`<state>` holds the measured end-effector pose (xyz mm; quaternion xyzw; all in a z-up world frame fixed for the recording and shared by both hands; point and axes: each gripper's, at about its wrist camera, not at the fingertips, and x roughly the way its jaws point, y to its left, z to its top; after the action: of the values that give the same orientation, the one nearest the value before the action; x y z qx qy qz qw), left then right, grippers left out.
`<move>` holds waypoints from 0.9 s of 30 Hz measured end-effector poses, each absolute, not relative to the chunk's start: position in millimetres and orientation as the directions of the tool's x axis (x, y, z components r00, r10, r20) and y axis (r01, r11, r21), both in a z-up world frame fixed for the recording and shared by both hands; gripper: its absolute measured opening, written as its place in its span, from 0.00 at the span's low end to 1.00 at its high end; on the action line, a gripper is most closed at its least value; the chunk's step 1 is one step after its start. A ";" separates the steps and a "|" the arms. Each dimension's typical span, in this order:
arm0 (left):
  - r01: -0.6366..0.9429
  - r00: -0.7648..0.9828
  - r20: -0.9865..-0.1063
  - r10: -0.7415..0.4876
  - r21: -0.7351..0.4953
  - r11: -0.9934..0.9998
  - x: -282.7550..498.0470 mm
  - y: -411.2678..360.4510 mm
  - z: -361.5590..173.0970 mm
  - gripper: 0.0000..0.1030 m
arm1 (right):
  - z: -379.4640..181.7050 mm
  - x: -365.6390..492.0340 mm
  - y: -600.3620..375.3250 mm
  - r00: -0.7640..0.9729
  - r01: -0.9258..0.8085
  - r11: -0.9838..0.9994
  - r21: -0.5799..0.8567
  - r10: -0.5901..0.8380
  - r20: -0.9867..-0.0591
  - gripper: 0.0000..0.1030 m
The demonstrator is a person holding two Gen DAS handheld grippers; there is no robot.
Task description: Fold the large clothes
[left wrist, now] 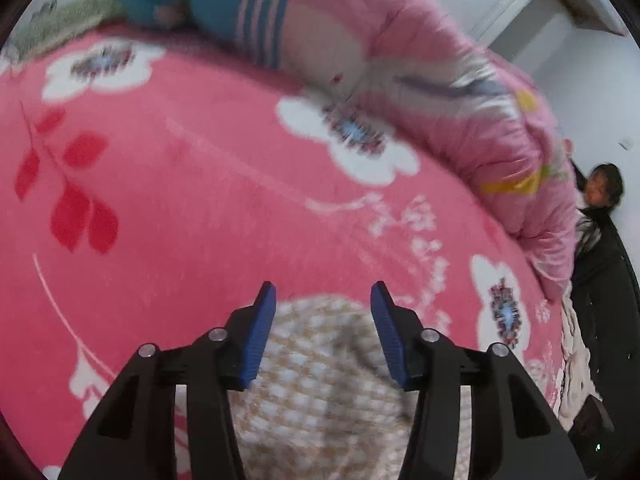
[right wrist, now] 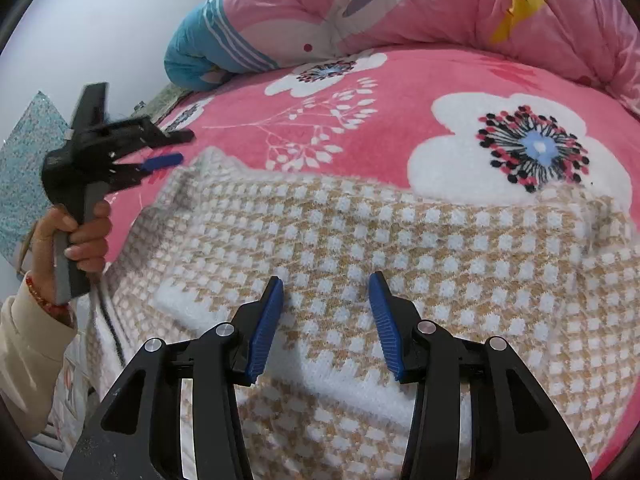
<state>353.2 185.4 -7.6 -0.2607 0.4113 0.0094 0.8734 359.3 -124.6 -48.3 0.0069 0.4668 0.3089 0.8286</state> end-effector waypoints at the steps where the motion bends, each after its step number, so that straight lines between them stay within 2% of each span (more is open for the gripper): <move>1: -0.175 0.689 -0.697 -0.197 -0.423 0.889 347.8 171.7 5.3 0.48 | -44.7 357.6 -127.4 0.370 -0.500 0.811 0.304 0.517 -0.772 0.42; 4: 0.031 0.704 -0.660 -0.262 -0.341 0.940 339.4 115.9 28.5 0.58 | -23.8 358.1 -137.5 0.392 -0.469 0.821 0.325 0.523 -0.757 0.45; 7: 0.176 0.651 -0.702 -0.289 -0.231 0.957 339.8 62.3 27.8 0.61 | -1.1 361.5 -151.6 0.494 -0.426 0.864 0.267 0.470 -0.732 0.50; 9: 0.230 0.609 -0.748 -0.265 -0.154 0.961 342.5 36.9 13.2 0.63 | -1.5 368.5 -159.3 0.518 -0.382 0.897 0.222 0.407 -0.752 0.51; 11: 0.227 0.542 -0.828 -0.143 -0.020 0.974 348.9 22.4 -22.0 0.67 | -25.4 380.4 -161.8 0.477 -0.348 0.922 0.173 0.332 -0.813 0.54; 12: 0.224 0.525 -0.840 -0.133 -0.015 0.974 349.0 22.3 -32.8 0.68 | -36.7 383.9 -161.1 0.450 -0.350 0.921 0.174 0.328 -0.831 0.54; 13: 0.210 0.527 -0.833 -0.169 -0.065 0.976 348.4 29.4 -36.7 0.68 | -45.6 383.4 -161.9 0.441 -0.359 0.918 0.168 0.325 -0.836 0.54; 17: 0.156 0.547 -0.819 -0.172 -0.102 0.982 338.1 45.0 -17.4 0.68 | -18.9 366.8 -162.0 0.465 -0.341 0.931 0.133 0.289 -0.837 0.55; 19: 0.185 0.565 -0.793 -0.230 -0.150 0.971 321.8 50.1 -3.7 0.68 | -7.8 352.4 -162.1 0.472 -0.364 0.918 0.158 0.328 -0.818 0.56; 21: 0.220 0.579 -0.773 -0.258 -0.156 0.963 306.3 43.7 5.9 0.77 | -4.4 336.9 -156.5 0.479 -0.394 0.907 0.149 0.341 -0.809 0.62; 23: 0.237 0.572 -0.786 -0.235 -0.116 0.965 296.0 33.1 2.3 0.82 | -25.4 330.6 -141.9 0.453 -0.411 0.908 0.077 0.277 -0.847 0.64; 25: 0.225 0.489 -0.856 -0.166 -0.060 0.973 299.0 18.7 -32.7 0.83 | -48.7 329.6 -126.3 0.470 -0.430 0.902 -0.041 0.185 -0.863 0.64; 27: 0.222 0.496 -0.853 -0.165 -0.060 0.973 294.5 20.0 -48.6 0.86 | -46.2 323.2 -114.6 0.494 -0.431 0.893 -0.130 0.113 -0.862 0.64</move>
<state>294.5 20.0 -48.6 0.0289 0.4894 -0.1118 0.8644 323.2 -114.6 -46.2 -0.1668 0.4768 0.1602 0.8480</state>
